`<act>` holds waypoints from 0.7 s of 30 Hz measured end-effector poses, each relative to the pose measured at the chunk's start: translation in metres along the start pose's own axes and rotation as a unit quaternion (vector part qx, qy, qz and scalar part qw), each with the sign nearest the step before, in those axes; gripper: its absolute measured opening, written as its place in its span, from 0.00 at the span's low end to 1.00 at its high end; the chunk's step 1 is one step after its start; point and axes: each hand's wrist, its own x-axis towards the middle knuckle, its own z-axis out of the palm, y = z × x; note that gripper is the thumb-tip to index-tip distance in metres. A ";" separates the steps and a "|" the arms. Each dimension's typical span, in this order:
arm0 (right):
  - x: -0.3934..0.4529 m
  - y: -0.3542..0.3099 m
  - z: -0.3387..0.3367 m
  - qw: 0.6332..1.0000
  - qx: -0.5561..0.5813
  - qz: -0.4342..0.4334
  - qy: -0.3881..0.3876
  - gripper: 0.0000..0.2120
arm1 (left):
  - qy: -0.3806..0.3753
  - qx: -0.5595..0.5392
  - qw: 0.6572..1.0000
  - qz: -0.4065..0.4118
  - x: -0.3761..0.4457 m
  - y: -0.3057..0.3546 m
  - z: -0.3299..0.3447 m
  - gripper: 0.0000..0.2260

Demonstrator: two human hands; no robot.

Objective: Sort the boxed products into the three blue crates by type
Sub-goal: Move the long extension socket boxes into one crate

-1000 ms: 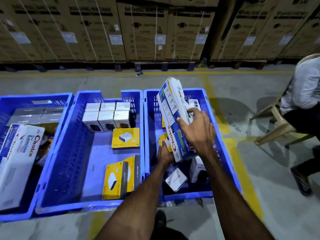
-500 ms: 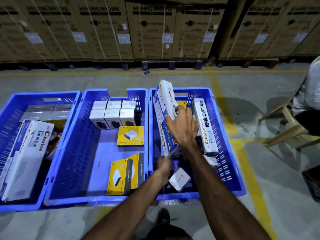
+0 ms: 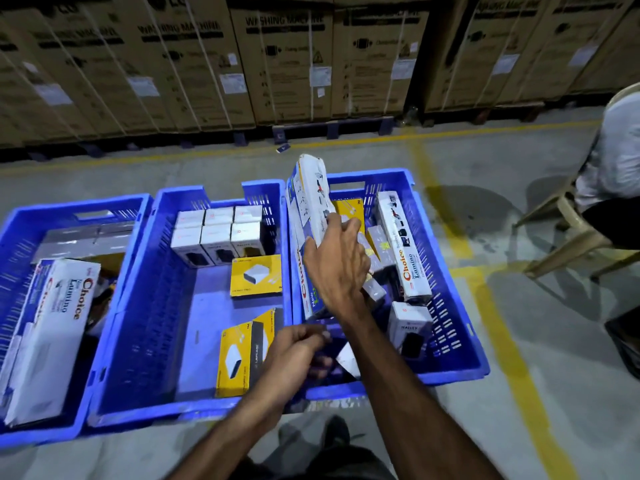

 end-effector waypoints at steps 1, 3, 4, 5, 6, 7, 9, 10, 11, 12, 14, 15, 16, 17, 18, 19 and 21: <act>-0.002 -0.002 0.002 1.000 -0.012 -0.007 0.006 0.23 | 0.019 0.023 0.999 0.029 0.005 0.000 -0.001 0.07; -0.009 -0.002 0.011 0.999 -0.030 -0.013 0.013 0.23 | 0.057 0.076 0.991 0.097 0.015 -0.002 -0.008 0.09; -0.013 0.000 0.016 0.999 -0.034 -0.011 0.013 0.24 | 0.070 0.100 0.984 0.127 0.019 -0.003 -0.012 0.09; -0.017 0.002 0.022 0.999 -0.035 -0.006 0.011 0.25 | 0.080 0.118 0.979 0.147 0.022 -0.004 -0.017 0.09; -0.020 0.005 0.028 0.999 -0.033 0.002 0.004 0.25 | 0.085 0.129 0.975 0.157 0.024 -0.004 -0.020 0.09; -0.024 0.010 0.036 1.000 -0.029 0.009 -0.006 0.26 | 0.089 0.140 0.973 0.162 0.025 -0.005 -0.024 0.10; -0.031 0.020 0.051 0.999 -0.020 0.017 -0.025 0.27 | 0.095 0.155 0.969 0.170 0.028 -0.008 -0.030 0.09; -0.034 0.024 0.058 0.999 -0.020 0.019 -0.032 0.27 | 0.092 0.155 0.969 0.170 0.031 -0.011 -0.033 0.09; -0.034 0.030 0.065 0.999 -0.019 0.020 -0.041 0.27 | 0.087 0.154 0.969 0.170 0.033 -0.013 -0.035 0.09; -0.033 0.036 0.072 0.998 -0.013 0.018 -0.051 0.27 | 0.082 0.155 0.970 0.170 0.035 -0.016 -0.036 0.09; -0.028 0.047 0.083 0.997 0.023 0.003 -0.080 0.25 | 0.083 0.159 0.968 0.175 0.037 -0.020 -0.039 0.09; -0.025 0.052 0.086 0.994 0.052 -0.014 -0.097 0.23 | 0.083 0.155 0.968 0.177 0.038 -0.022 -0.040 0.09; -0.022 0.055 0.086 0.990 0.080 -0.038 -0.110 0.22 | 0.081 0.150 0.969 0.178 0.038 -0.022 -0.041 0.09; -0.020 0.059 0.086 0.986 0.100 -0.063 -0.115 0.21 | 0.080 0.147 0.969 0.180 0.037 -0.022 -0.041 0.08; -0.018 0.063 0.084 0.985 0.110 -0.079 -0.110 0.20 | 0.077 0.143 0.969 0.185 0.037 -0.023 -0.043 0.08; -0.016 0.068 0.083 0.985 0.110 -0.085 -0.098 0.19 | 0.075 0.141 0.969 0.188 0.037 -0.023 -0.044 0.08; -0.013 0.082 0.077 0.991 0.090 -0.075 -0.059 0.16 | 0.073 0.141 0.968 0.193 0.037 -0.025 -0.048 0.09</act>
